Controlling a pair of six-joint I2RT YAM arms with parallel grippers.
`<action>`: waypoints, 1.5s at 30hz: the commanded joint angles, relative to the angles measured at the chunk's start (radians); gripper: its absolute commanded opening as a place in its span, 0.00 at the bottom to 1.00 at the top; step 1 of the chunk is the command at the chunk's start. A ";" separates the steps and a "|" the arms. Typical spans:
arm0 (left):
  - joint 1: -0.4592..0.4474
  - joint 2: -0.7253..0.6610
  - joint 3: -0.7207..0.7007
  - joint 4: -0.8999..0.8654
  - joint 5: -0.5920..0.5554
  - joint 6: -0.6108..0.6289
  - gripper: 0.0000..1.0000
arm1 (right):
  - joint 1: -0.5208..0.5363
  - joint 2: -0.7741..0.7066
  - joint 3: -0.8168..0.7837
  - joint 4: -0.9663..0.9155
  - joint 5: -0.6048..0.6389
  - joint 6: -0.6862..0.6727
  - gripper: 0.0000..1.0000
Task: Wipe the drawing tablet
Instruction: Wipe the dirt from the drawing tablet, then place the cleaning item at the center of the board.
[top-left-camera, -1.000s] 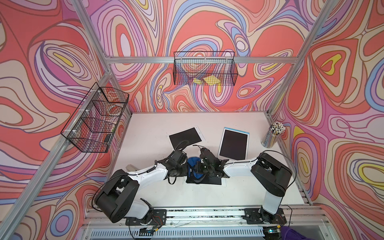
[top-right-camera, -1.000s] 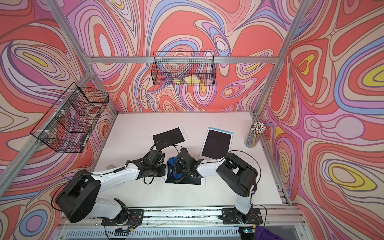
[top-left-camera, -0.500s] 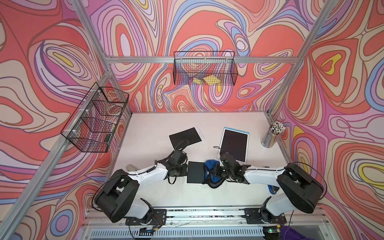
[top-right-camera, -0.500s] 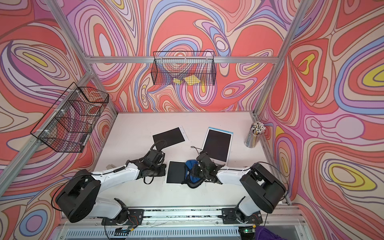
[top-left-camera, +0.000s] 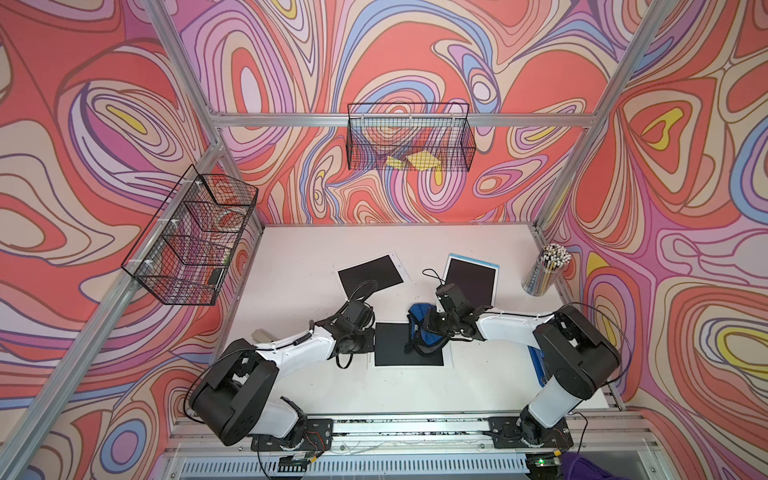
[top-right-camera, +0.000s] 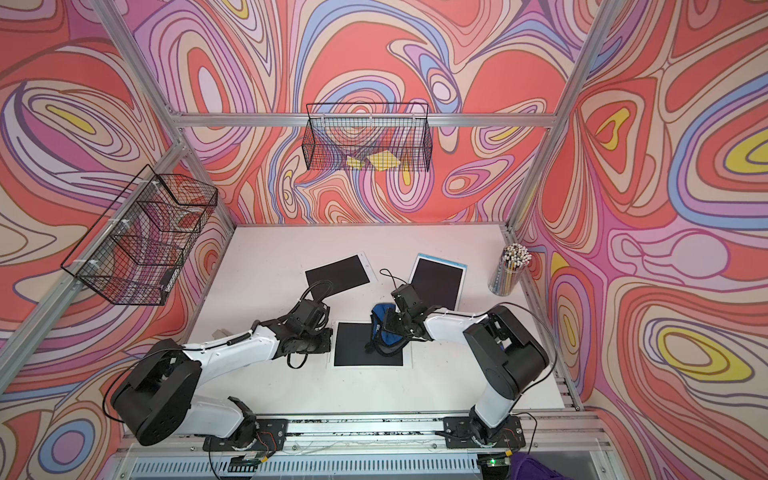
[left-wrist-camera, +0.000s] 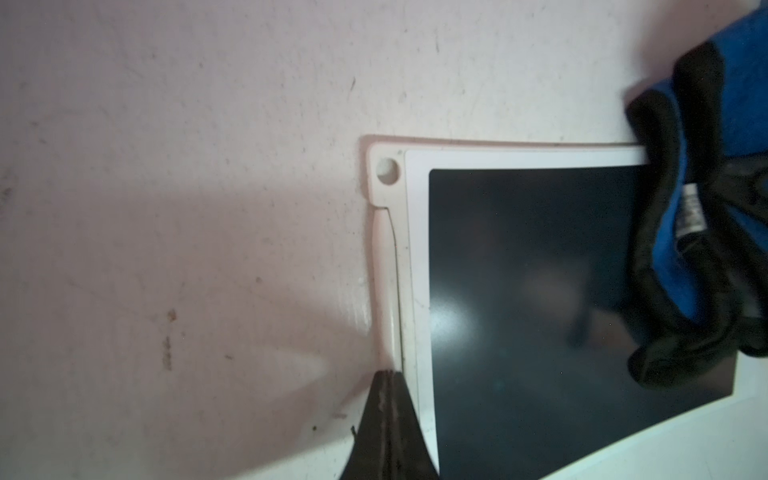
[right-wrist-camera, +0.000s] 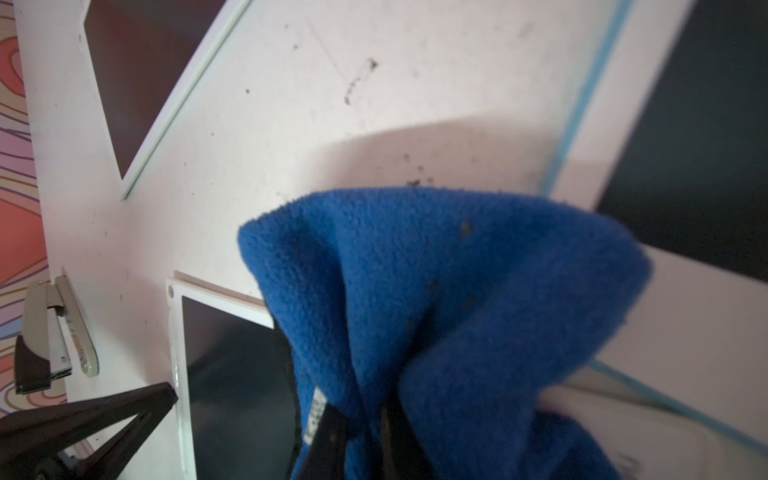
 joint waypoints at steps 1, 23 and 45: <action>-0.002 0.051 -0.050 -0.099 0.007 -0.014 0.01 | 0.133 0.129 0.036 -0.141 0.038 0.008 0.00; -0.002 0.068 -0.063 -0.109 0.043 -0.040 0.00 | 0.118 -0.062 -0.230 -0.261 0.024 0.131 0.00; 0.036 -0.135 -0.076 -0.217 -0.010 -0.032 0.05 | -0.254 -0.443 -0.216 -0.675 0.236 0.070 0.00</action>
